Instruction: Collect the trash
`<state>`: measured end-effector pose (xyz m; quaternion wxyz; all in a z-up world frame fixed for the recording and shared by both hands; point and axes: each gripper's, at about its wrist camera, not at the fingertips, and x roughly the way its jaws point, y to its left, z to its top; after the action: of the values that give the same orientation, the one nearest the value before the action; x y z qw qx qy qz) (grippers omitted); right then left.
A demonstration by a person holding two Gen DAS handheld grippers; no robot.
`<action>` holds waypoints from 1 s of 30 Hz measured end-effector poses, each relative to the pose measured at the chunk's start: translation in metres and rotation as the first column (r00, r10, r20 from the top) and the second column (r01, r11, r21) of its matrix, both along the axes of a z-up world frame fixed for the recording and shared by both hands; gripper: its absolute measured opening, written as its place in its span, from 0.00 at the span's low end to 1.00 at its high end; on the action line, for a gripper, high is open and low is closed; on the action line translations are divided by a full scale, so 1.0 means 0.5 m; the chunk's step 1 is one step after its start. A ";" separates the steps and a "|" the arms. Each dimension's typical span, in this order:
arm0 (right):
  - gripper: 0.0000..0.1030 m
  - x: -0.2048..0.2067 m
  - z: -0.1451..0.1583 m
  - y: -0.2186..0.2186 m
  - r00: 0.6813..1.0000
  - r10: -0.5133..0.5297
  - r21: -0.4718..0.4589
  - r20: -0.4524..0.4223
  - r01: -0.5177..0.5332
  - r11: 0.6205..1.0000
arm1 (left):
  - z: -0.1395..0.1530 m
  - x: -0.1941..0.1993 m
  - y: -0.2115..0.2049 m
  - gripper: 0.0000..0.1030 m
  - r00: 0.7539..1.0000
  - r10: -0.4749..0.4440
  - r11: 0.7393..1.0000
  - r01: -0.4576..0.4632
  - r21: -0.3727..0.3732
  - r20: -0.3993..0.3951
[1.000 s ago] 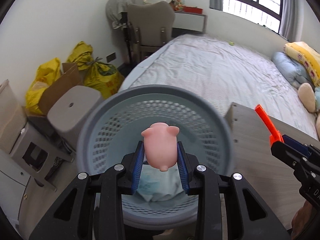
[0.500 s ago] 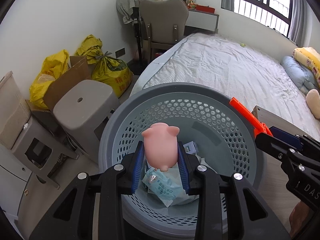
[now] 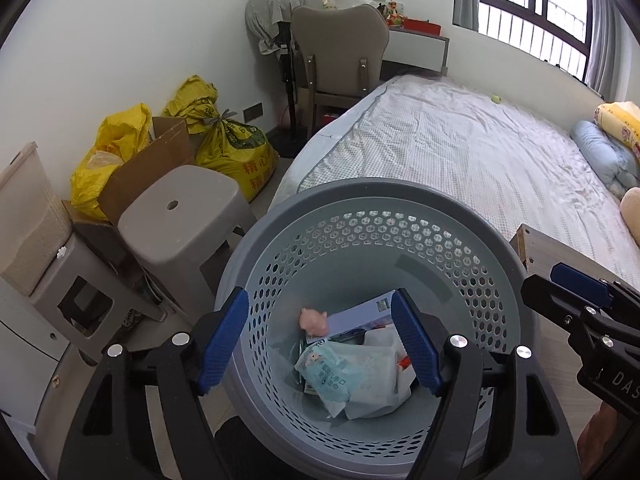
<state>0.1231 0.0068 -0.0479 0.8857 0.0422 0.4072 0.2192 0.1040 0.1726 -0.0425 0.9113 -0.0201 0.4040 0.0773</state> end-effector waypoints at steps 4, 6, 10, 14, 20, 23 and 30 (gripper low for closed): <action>0.55 -0.004 -0.001 -0.008 1.000 -0.010 0.003 -0.002 0.010 1.000 | -0.001 -0.003 -0.001 0.75 1.000 0.010 1.000 -0.010 0.007 -0.009; 0.56 -0.004 0.000 -0.008 1.000 -0.014 0.002 -0.003 0.014 1.000 | -0.001 -0.004 0.001 0.76 1.000 0.011 1.000 -0.011 0.006 -0.016; 0.56 -0.011 0.000 -0.006 1.000 -0.014 -0.001 -0.003 0.014 1.000 | -0.001 -0.007 0.006 0.86 1.000 0.019 1.000 -0.019 0.014 -0.021; 0.56 -0.014 0.001 -0.007 1.000 -0.016 -0.005 0.000 0.016 1.000 | 0.004 -0.011 0.009 0.88 1.000 0.027 1.000 -0.027 0.015 -0.015; 0.61 -0.020 0.004 -0.011 1.000 -0.024 -0.012 0.007 0.024 1.000 | 0.015 -0.016 0.011 0.93 0.999 0.036 0.999 -0.036 0.023 -0.004; 0.63 -0.025 0.007 -0.012 1.000 -0.026 -0.011 0.015 0.026 1.000 | 0.019 -0.018 0.012 0.94 0.999 0.040 0.999 -0.040 0.028 -0.004; 0.67 -0.030 0.014 -0.011 0.999 -0.034 -0.026 0.031 0.035 0.999 | 0.022 -0.024 0.015 0.94 0.999 0.045 0.998 -0.045 0.034 -0.006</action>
<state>0.1082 0.0010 -0.0409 0.8959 0.0342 0.3958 0.1990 0.0922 0.1803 -0.0316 0.9081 -0.0135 0.4052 0.1048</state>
